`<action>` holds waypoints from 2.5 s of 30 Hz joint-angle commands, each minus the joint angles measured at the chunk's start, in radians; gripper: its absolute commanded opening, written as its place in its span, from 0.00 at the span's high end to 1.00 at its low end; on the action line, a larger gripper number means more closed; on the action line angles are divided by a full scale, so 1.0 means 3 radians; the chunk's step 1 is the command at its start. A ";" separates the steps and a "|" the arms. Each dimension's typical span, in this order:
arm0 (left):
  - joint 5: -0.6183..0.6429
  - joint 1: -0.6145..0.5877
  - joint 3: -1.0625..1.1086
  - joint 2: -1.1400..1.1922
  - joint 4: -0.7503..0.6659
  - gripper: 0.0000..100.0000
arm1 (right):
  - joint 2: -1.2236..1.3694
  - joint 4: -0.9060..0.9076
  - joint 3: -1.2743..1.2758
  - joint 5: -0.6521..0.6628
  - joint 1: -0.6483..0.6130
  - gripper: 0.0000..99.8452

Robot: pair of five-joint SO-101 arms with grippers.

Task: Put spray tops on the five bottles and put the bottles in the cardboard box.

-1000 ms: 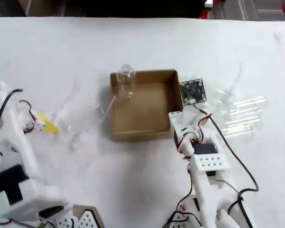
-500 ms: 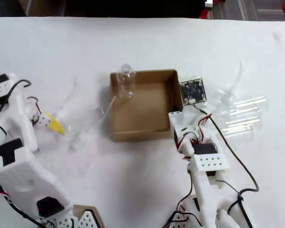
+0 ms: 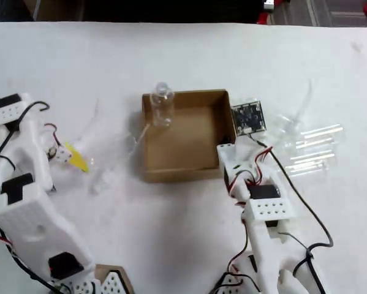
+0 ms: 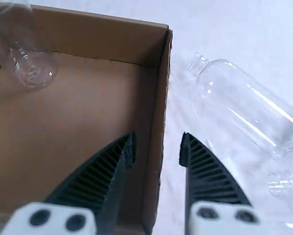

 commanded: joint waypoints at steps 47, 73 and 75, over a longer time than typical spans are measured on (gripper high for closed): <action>-0.0987 -0.0038 -0.2225 0.0918 -0.0634 0.78 | -0.0059 -0.0084 -0.0020 0.0031 0.0003 0.87; -0.1069 -0.0437 -0.1570 0.0719 0.0235 0.80 | -0.0054 -0.0090 0.0026 0.0031 -0.0100 0.87; -0.1069 -0.0437 -0.1427 0.0417 0.0235 0.77 | -0.0059 -0.0090 0.0026 0.0031 -0.0100 0.87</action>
